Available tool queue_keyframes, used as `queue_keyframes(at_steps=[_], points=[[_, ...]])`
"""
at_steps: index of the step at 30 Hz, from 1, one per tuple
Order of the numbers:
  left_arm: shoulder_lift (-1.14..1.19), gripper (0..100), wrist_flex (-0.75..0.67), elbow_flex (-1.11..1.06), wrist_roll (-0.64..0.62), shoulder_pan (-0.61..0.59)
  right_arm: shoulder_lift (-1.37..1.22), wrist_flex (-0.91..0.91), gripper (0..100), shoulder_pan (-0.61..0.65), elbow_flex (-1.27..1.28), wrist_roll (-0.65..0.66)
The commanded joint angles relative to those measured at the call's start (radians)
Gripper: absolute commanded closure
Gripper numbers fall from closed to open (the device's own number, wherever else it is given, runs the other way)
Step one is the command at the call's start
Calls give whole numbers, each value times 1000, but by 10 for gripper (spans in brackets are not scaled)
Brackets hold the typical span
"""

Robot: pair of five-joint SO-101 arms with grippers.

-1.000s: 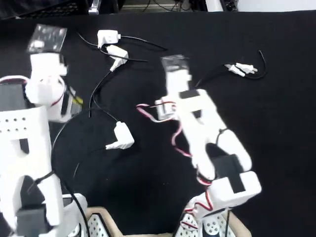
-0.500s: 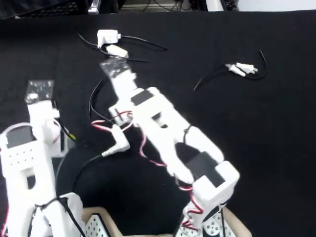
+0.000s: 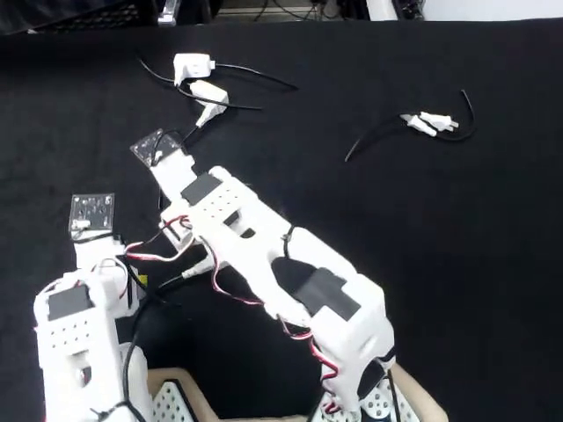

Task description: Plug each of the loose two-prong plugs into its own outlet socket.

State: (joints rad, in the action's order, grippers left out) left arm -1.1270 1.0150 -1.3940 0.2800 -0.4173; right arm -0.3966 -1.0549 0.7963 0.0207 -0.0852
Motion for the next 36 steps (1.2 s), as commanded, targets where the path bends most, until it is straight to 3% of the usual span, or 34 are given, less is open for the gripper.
queue_keyframes(at_steps=[1, 6, 15, 24, 36], points=[[-107, 768, -17, -27, -11, -8, 1, -11, 754, 18, -44, -41], [-242, 768, 32, -67, -11, -7, -31, -8, 766, 15, -24, -46], [-379, 770, 104, -88, 18, -4, -50, -11, 986, -17, -31, -43], [-384, 770, 104, -90, 17, 1, -51, -51, 986, -57, -130, 14], [-384, 768, 104, -90, 17, 2, -150, 391, 986, -157, -265, 147]])
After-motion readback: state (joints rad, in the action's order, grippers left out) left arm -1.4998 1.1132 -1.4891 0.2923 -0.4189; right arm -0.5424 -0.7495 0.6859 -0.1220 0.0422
